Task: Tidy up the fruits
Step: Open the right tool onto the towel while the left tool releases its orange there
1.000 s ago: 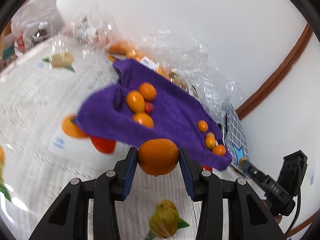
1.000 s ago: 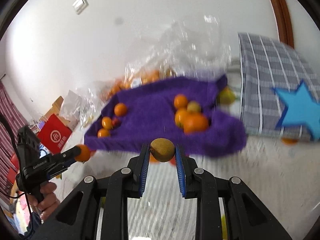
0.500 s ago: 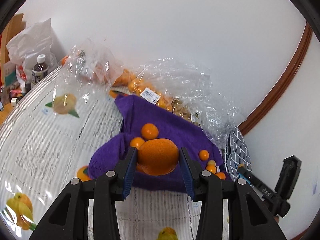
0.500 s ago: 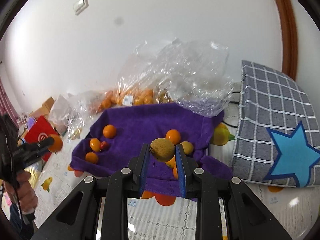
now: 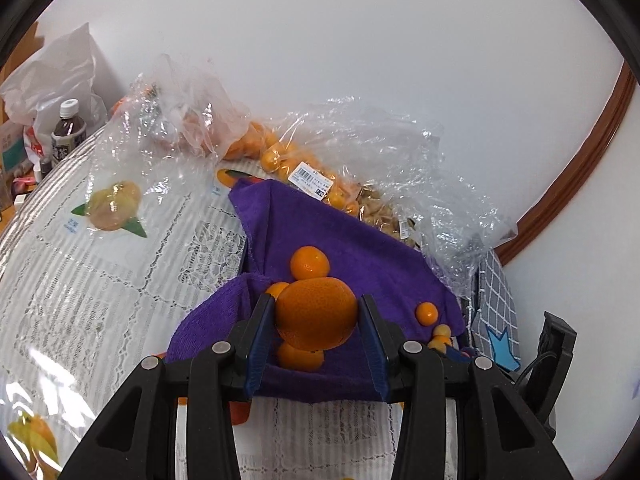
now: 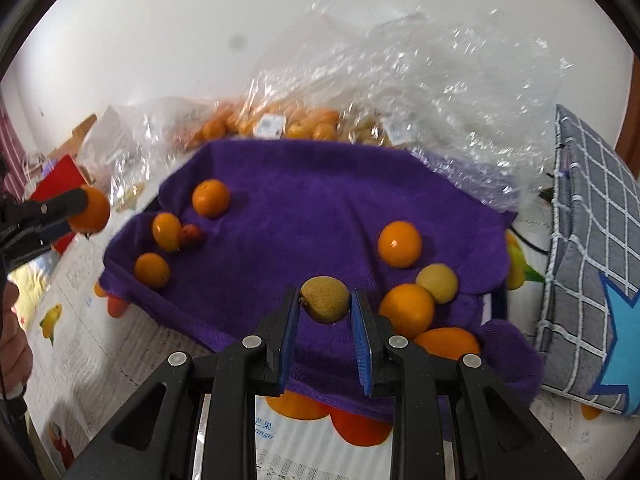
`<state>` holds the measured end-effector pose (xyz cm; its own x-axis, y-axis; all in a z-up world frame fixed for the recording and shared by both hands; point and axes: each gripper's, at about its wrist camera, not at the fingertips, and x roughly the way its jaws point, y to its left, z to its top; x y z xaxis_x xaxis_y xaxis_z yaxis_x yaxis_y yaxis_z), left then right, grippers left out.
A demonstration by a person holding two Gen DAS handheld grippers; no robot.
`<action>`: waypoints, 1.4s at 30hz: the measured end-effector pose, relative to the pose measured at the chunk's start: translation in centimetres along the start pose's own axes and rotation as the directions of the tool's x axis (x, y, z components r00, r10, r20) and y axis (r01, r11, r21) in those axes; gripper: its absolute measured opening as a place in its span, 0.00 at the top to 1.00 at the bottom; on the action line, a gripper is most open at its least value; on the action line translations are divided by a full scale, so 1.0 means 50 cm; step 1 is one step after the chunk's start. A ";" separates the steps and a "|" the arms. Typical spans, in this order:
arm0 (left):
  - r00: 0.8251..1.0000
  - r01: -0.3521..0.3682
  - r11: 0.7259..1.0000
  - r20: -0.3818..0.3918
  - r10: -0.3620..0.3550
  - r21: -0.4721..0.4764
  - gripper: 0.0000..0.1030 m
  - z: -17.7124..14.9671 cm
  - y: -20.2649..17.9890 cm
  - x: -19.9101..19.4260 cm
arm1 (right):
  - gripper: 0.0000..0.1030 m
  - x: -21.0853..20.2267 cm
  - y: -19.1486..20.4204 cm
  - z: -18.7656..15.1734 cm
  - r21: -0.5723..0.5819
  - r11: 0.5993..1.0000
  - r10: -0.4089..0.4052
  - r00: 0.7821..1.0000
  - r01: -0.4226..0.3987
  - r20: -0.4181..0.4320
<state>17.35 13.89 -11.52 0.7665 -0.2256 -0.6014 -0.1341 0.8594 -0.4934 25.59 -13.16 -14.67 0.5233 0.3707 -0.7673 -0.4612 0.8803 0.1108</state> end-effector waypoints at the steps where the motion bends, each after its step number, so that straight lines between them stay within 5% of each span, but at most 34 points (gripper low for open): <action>1: 1.000 -0.003 1.000 -0.007 0.003 0.003 0.61 0.002 -0.001 0.007 | 0.75 0.008 -0.001 -0.002 0.003 1.000 0.001 1.000 -0.001 -0.015; 16: 0.990 -0.002 0.985 -0.136 0.026 0.173 0.61 0.021 -0.088 0.152 | 0.74 0.015 -0.033 -0.019 0.091 0.994 0.059 0.995 -0.052 -0.076; 27: 0.965 0.020 0.966 -0.259 0.049 0.258 0.61 0.008 -0.125 0.250 | 0.68 -0.065 -0.056 -0.020 0.119 0.993 0.018 1.000 -0.017 -0.008; 35: 0.964 -0.026 0.939 -0.240 0.114 0.343 0.61 -0.003 -0.144 0.256 | 0.67 -0.089 -0.091 -0.004 0.218 0.975 0.036 0.999 -0.039 0.021; 42: 0.977 -0.028 0.948 -0.191 0.093 0.317 0.54 0.019 -0.142 0.198 | 0.67 -0.114 -0.097 0.004 0.267 0.963 -0.034 0.999 0.022 0.040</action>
<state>26.48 5.97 -13.39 0.6165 -0.2279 -0.7537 0.0503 0.9666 -0.2512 24.98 -19.50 -10.70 0.5670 0.3524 -0.7446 -0.2414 0.9353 0.2588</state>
